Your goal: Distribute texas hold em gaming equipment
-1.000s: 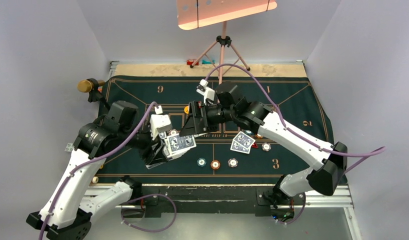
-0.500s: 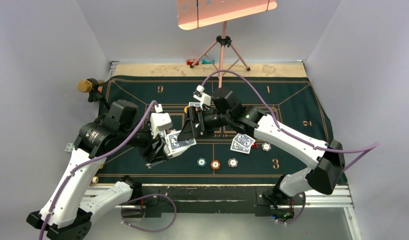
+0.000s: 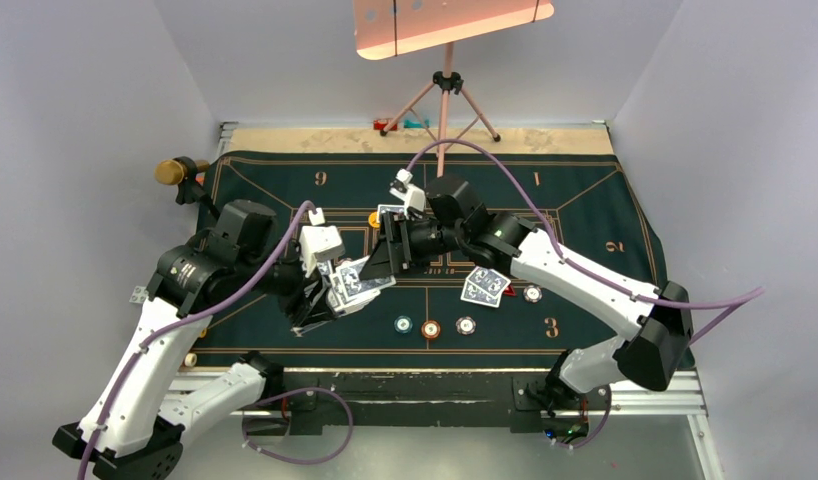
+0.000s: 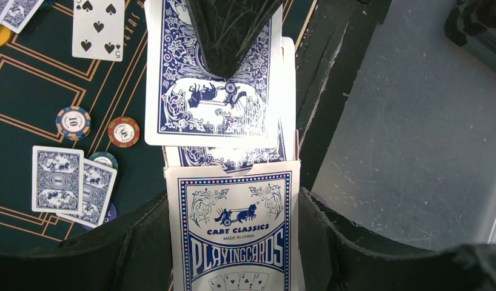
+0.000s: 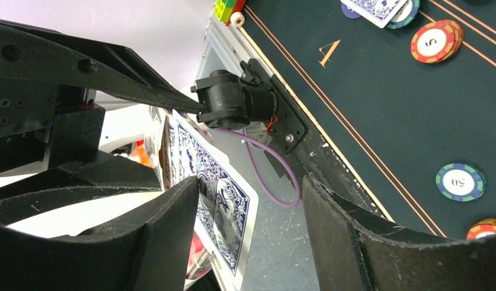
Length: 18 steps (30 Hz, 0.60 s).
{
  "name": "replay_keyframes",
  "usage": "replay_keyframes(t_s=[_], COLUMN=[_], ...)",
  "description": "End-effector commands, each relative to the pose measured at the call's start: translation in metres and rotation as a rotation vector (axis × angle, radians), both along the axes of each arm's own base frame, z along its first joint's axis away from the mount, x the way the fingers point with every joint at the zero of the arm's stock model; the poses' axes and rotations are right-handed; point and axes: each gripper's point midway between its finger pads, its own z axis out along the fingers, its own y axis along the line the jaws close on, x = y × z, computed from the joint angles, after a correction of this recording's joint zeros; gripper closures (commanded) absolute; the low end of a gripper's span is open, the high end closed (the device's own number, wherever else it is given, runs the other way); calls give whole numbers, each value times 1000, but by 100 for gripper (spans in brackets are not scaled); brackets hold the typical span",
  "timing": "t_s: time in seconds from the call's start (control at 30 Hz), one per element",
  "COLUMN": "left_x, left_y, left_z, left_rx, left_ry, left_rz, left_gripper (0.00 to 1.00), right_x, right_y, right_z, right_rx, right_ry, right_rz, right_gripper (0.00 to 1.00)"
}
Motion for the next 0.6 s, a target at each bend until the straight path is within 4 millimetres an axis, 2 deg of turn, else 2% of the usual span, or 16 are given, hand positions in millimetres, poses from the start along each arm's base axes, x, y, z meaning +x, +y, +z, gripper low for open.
replay_keyframes(t_s=[0.0, 0.3, 0.57], left_x=[2, 3, 4], left_y=[-5, -5, -4], left_z=[22, 19, 19], left_rx=[-63, -61, -56], left_ry=[-61, -61, -64], left_rz=[1, 1, 8], left_gripper=[98, 98, 98], right_x=[5, 9, 15], right_y=[-10, -16, -21], right_z=[21, 33, 44], right_rx=[24, 23, 5], right_ry=[-64, -99, -157], right_rz=[-31, -55, -69], right_gripper=[36, 56, 61])
